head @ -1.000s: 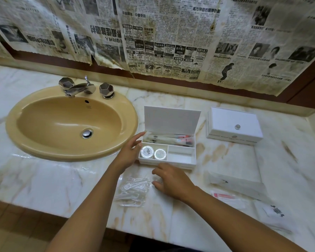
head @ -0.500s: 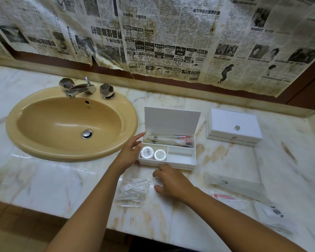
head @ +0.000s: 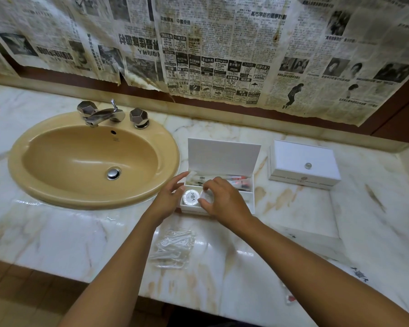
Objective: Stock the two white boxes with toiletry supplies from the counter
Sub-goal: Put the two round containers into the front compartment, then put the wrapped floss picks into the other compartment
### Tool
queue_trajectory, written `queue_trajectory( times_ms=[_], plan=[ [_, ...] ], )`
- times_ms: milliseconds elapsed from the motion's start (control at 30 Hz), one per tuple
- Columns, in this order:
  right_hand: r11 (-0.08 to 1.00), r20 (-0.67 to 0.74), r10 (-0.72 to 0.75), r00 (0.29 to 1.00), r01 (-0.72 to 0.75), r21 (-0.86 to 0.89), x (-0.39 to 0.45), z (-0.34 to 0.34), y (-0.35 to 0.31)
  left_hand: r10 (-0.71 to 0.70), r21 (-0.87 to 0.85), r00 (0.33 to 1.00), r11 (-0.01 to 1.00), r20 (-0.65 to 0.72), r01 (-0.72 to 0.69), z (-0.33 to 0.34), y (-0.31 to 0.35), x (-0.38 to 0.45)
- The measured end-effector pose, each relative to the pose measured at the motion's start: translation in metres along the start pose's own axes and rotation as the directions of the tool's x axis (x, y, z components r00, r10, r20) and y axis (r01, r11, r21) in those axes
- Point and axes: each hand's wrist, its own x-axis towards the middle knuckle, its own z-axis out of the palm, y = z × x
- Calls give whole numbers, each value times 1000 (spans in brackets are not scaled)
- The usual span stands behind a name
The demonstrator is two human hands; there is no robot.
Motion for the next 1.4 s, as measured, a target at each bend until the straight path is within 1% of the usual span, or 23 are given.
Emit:
queue_trajectory(
  times_ms=[133, 200, 367, 500, 600, 633, 700, 733, 800, 867, 967, 1067, 1200, 1400],
  plan=[
    [994, 99, 94, 991, -88, -58, 3, -4, 3, -6, -6, 1000, 1000, -3, 6, 1, 2, 0],
    [991, 139, 117, 983, -106, -86, 3, -4, 4, -9, -5, 1000, 1000, -1, 9, 1, 2, 0],
    [985, 170, 72, 983, -43, -166, 1, -1, 6, -8, -6, 1000, 1000, -1, 8, 0, 0, 1],
    [979, 169, 44, 985, -8, -204, 1, 0, 7, -21, 4, 1000, 1000, -13, 21, 0, 1, 1],
    [967, 127, 17, 992, 16, -255, 1, 1, 3, -25, 4, 1000, 1000, -8, 25, 0, 0, 1],
    [964, 74, -18, 997, 37, -264, -1, 1, 1, -20, 1, 1000, 1000, -7, 20, 0, 0, 1],
    [969, -20, -108, 994, 100, -227, -8, 5, -7, -14, -6, 1000, 1000, -11, 14, 0, 2, 0],
    [966, -33, -161, 986, 150, -210, -14, 10, -13, -15, -11, 1000, 1000, -13, 15, 0, 2, 0],
    [955, 48, -237, 970, 242, -169, -26, 24, -24, -13, -24, 1000, 1000, -12, 13, 0, 2, 0],
    [946, 184, -264, 947, 291, -140, -37, 39, -31, -13, -21, 1000, 1000, -7, 13, 0, 3, -1],
    [947, 358, -229, 905, 293, -136, -45, 54, -39, -6, -1, 1000, 1000, -2, 6, 0, 5, -3],
    [948, 463, -175, 869, 276, -159, -47, 62, -47, -26, 33, 1000, 999, -6, 26, 0, 8, -4],
    [928, 541, -199, 817, 335, -164, -49, 72, -51, -30, 55, 1000, 998, -11, 30, 0, 9, -5],
    [906, 512, -250, 822, 385, -175, -49, 73, -46, -46, 49, 999, 998, -6, 46, 0, 11, -6]
  ],
)
